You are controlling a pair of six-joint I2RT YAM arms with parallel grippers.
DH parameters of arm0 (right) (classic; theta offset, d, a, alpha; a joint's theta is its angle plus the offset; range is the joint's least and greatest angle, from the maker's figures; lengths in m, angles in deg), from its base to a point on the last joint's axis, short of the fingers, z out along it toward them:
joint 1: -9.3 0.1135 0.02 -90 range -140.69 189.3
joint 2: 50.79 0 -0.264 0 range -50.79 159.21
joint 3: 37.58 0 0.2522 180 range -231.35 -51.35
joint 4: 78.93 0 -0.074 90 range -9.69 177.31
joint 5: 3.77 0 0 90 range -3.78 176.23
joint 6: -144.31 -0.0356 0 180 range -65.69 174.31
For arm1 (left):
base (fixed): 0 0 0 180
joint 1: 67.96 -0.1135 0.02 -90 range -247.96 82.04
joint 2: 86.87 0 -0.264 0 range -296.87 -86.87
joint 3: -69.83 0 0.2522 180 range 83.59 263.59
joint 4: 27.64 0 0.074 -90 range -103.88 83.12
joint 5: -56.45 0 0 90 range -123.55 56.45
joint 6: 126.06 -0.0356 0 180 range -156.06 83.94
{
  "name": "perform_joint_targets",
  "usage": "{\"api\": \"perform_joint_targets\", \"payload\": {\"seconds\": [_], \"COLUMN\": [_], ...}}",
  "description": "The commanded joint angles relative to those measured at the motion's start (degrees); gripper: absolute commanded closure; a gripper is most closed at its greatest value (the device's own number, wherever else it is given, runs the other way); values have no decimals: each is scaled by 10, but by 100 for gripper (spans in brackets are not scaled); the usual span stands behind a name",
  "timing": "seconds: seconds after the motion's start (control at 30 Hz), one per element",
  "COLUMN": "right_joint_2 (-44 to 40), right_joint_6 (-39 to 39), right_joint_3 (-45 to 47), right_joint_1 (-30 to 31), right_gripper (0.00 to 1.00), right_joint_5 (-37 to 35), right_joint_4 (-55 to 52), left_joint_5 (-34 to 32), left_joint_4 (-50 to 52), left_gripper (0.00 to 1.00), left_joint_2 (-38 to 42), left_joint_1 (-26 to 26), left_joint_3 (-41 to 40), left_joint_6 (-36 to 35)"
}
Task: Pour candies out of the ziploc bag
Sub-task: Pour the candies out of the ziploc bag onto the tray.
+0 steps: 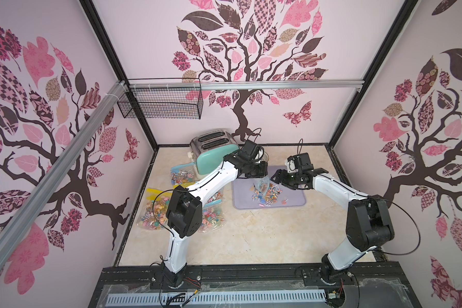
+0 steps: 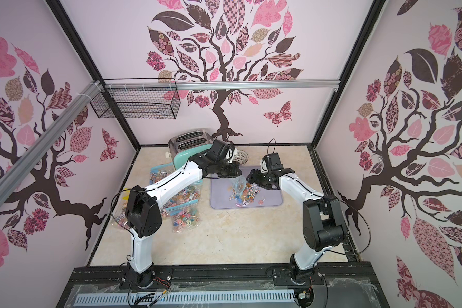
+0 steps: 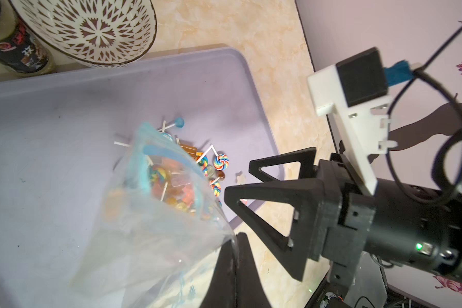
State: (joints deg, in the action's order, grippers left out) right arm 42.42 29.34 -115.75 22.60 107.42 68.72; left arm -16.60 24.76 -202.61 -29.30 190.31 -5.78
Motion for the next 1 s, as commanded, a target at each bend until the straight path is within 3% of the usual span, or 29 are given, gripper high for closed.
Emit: {"api": "perform_joint_targets", "payload": {"seconds": [0.0, 0.17, 0.37, 0.53, 0.73, 0.97], "right_joint_2": [-38, -87, -137, -159, -157, -120], "right_joint_6": [42, 55, 20, 7, -36, -134], "right_joint_3": [28, 103, 205, 256, 294, 304], "right_joint_1": [-3, 1, 8, 8, 8, 9], "right_gripper": [25, 21, 11, 9, 12, 24], "right_joint_5": [55, 164, 186, 198, 270, 339], "right_joint_4": [25, 123, 278, 381, 560, 746], "left_joint_5": [-11, -5, 16, 14, 9, 1], "left_joint_4": [22, 18, 8, 12, -3, -10], "left_gripper": [100, 100, 100, 100, 100, 100], "left_joint_2": [16, 29, 69, 114, 165, 189], "left_joint_1": [2, 3, 4, 4, 4, 4], "left_joint_3": [14, 14, 5, -18, -64, -94], "left_joint_6": [-8, 5, 23, 32, 48, 56]}}
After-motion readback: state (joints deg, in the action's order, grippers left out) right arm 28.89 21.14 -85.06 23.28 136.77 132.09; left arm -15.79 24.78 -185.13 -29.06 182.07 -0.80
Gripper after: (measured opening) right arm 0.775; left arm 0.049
